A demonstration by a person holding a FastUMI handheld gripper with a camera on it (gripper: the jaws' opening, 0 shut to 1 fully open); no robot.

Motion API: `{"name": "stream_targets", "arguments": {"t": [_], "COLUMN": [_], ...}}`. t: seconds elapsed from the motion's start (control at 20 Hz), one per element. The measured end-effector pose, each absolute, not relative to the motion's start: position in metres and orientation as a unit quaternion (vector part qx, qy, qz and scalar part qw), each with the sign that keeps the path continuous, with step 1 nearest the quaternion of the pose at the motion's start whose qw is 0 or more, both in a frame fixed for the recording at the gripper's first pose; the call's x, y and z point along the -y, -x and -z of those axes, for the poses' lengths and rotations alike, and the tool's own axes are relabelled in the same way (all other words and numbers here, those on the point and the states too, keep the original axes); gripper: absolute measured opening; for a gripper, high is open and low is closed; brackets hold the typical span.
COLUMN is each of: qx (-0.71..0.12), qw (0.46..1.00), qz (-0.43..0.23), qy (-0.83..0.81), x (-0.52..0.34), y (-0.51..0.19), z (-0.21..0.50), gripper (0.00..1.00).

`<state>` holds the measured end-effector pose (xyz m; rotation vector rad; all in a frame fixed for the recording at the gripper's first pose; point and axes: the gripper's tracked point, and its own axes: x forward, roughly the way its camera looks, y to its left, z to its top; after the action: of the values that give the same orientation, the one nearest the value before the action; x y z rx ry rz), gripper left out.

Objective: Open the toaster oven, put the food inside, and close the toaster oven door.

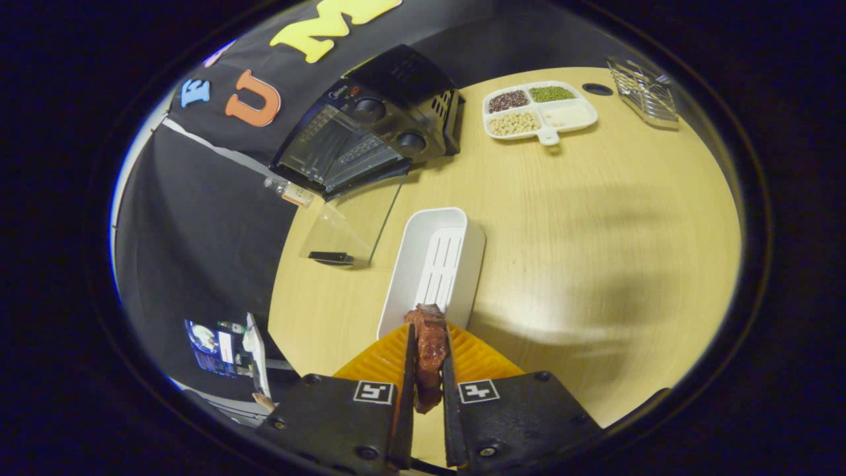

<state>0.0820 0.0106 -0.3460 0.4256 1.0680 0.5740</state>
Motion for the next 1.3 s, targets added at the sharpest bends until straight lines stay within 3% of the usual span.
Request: {"name": "stream_targets", "arguments": {"t": [0.35,0.8,1.3], "qx": [-0.485,-0.425,-0.320], "qw": [0.812,0.811,0.796], "qz": [-0.249,-0.243,-0.190], "qy": [-0.208,-0.321,-0.478], "x": [-0.021,-0.118,-0.239], "y": [-0.076,-0.083,-0.165], "z": [0.309,0.252,0.244], "gripper": [0.18,0.16,0.15]}}
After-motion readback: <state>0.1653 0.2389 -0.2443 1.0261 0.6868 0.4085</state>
